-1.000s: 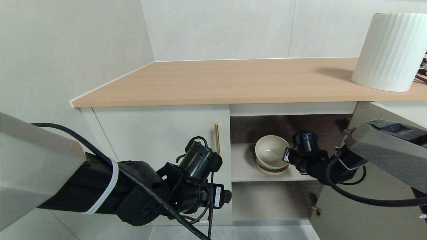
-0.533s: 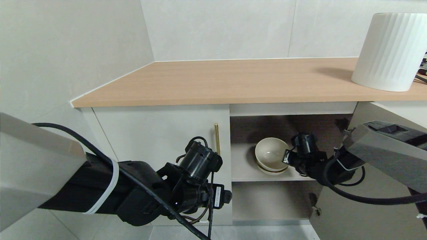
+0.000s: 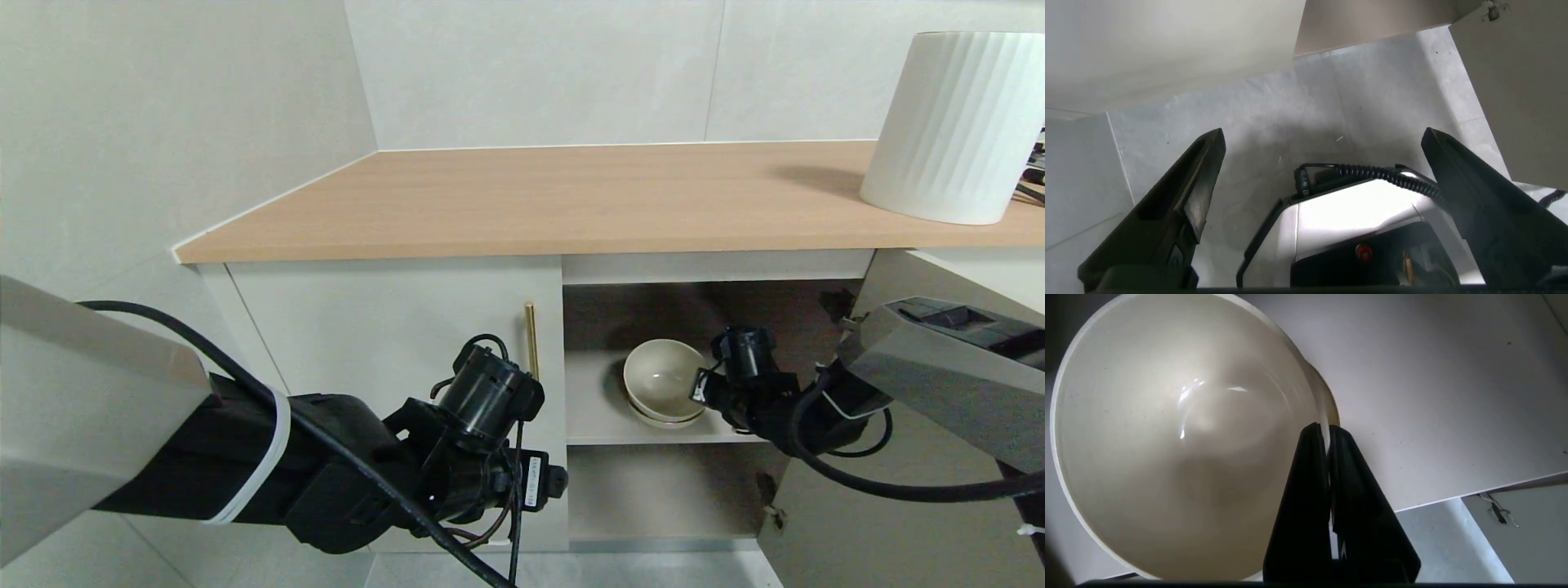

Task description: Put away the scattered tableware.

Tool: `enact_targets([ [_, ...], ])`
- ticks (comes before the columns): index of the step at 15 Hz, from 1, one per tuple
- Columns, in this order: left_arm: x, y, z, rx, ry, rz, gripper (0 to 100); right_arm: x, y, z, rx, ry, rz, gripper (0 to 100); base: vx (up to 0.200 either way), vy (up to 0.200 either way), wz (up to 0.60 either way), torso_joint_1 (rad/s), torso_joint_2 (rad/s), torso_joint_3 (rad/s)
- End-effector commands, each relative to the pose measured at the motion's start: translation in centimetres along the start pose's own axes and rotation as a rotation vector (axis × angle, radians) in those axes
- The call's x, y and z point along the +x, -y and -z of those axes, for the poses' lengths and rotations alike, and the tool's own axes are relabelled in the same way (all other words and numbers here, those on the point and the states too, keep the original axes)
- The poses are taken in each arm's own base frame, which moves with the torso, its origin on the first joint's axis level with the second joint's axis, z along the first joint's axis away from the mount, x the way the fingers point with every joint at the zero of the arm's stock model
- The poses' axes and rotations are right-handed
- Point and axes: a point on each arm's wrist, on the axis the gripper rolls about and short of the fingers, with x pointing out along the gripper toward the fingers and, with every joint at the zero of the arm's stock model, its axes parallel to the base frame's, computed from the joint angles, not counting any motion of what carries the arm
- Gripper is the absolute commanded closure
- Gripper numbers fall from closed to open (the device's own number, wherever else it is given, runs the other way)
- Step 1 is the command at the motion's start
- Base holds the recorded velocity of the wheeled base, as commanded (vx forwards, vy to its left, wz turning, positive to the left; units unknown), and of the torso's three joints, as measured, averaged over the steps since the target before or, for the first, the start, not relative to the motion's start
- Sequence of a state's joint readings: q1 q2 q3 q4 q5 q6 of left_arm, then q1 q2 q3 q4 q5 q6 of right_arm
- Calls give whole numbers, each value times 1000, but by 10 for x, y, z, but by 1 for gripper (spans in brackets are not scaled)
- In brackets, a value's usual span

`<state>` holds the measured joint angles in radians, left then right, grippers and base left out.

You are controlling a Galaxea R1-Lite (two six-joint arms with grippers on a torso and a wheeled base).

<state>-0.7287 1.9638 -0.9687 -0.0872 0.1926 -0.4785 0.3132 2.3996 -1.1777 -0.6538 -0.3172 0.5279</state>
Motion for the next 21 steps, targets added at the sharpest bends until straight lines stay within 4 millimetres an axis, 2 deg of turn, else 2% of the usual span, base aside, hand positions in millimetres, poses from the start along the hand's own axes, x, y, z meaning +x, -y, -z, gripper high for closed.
enact_targets([
  [1, 0, 0, 0, 0, 0, -1, 0, -1, -1, 1, -4, -7, 1, 0, 0, 0, 0, 0, 0, 0],
  [8, -2, 0, -1, -1, 4, 1, 0, -4, -1, -1, -3, -5, 1, 0, 0, 0, 0, 0, 0, 0],
  [11, -14, -5, -9, -22, 44, 8, 0, -37, -4, -13, -15, -11, -50, 0, 0, 0, 0, 0, 0, 0],
  [15, -76, -29, -23, -75, 153, 18, 0, -153, 0, -23, -218, -87, -273, 0, 0, 0, 0, 0, 0, 0],
  [18, -113, -53, -29, -131, 213, -7, 0, -209, 15, -16, -262, -148, -314, 0, 0, 0, 0, 0, 0, 0],
  [21, -134, -69, -13, -150, 238, -60, 0, -260, 25, -24, -294, -183, -339, 0, 0, 0, 0, 0, 0, 0],
])
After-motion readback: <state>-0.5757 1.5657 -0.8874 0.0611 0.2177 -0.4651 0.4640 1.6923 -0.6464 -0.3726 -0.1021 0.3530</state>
